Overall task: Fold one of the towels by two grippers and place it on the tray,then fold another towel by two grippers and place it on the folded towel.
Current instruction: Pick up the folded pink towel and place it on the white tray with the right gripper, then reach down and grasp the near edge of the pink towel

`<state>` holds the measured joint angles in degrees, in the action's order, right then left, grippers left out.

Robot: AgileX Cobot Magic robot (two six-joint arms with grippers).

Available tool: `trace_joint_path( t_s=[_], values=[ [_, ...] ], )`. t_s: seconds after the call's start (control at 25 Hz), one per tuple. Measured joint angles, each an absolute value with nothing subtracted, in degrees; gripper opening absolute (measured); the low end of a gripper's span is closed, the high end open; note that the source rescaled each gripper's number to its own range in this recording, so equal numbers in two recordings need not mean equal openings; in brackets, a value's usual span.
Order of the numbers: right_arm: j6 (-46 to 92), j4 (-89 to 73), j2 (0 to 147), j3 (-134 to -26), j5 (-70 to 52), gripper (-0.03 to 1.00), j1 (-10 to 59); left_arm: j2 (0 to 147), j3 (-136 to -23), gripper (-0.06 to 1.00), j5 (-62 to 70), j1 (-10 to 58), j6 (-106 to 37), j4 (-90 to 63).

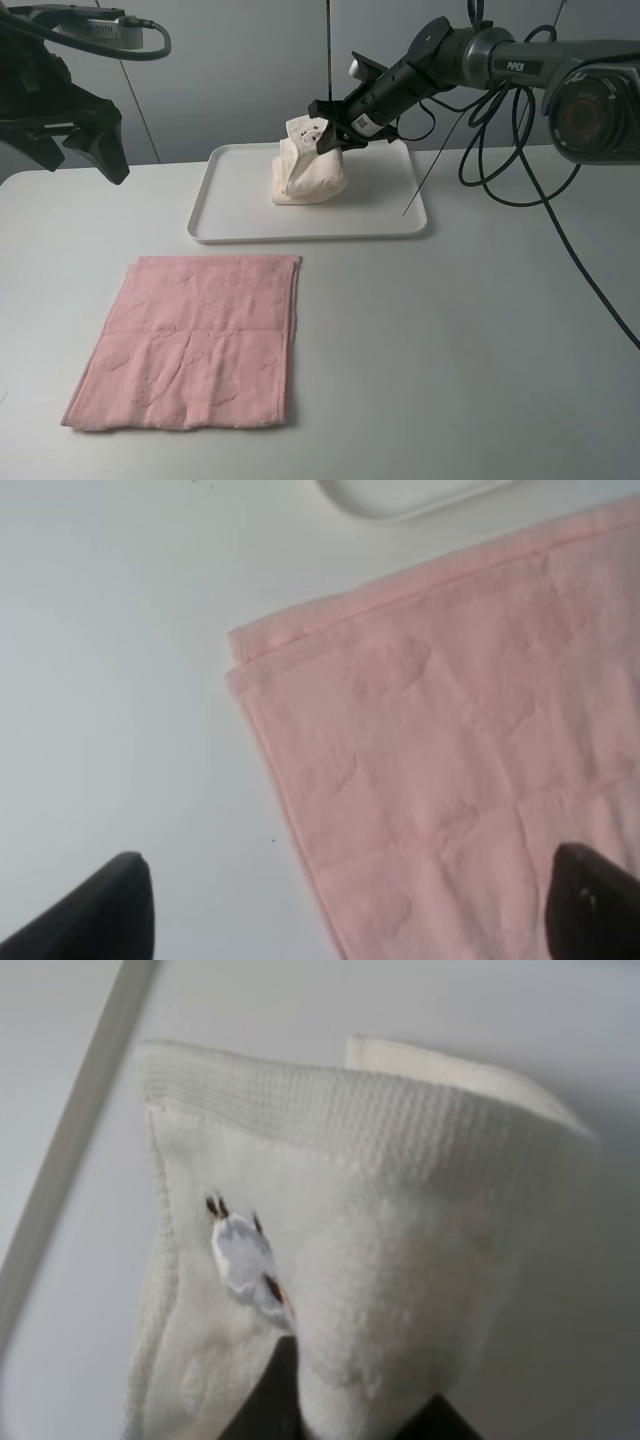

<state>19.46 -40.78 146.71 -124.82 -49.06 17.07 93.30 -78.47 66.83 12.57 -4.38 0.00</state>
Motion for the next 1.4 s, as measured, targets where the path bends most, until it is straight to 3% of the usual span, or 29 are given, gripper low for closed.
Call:
trace_joint_path(
  t_s=[0.4, 0.48, 0.56, 0.64, 0.68, 0.72, 0.96, 1.4],
  values=[
    [14.0, -33.3, 146.8, -124.8, -48.4, 0.11, 17.1, 93.3, -78.5, 1.00, 66.7, 12.6, -4.5, 0.0],
    [13.9, -33.6, 147.1, -124.8, -48.1, 0.16, 17.1, 93.3, -78.5, 1.00, 66.6, 12.6, -4.5, 0.0],
    [13.6, -34.0, 147.6, -124.8, -47.9, 0.41, 17.1, 93.3, -78.5, 1.00, 66.6, 12.6, -4.5, 0.0],
    [13.5, -34.6, 148.2, -124.8, -48.0, 0.81, 17.1, 93.3, -78.5, 1.00, 66.6, 12.6, -4.5, 0.0],
    [13.5, -34.7, 148.4, -124.8, -48.4, 0.92, 17.1, 93.3, -78.5, 1.00, 66.6, 12.6, -4.6, 0.0],
    [13.5, -34.7, 148.5, -124.8, -49.0, 0.96, 17.1, 93.3, -78.5, 1.00, 66.6, 12.6, -4.7, 0.0],
    [14.6, -30.4, 145.4, -124.8, -54.4, 1.00, 17.1, 93.3, -78.5, 1.00, 67.1, 12.6, -5.8, 0.0],
    [19.8, -17.4, 126.1, -125.2, -68.4, 1.00, 17.1, 93.3, -78.5, 1.00, 69.6, 12.6, -13.8, 3.2]
  ],
)
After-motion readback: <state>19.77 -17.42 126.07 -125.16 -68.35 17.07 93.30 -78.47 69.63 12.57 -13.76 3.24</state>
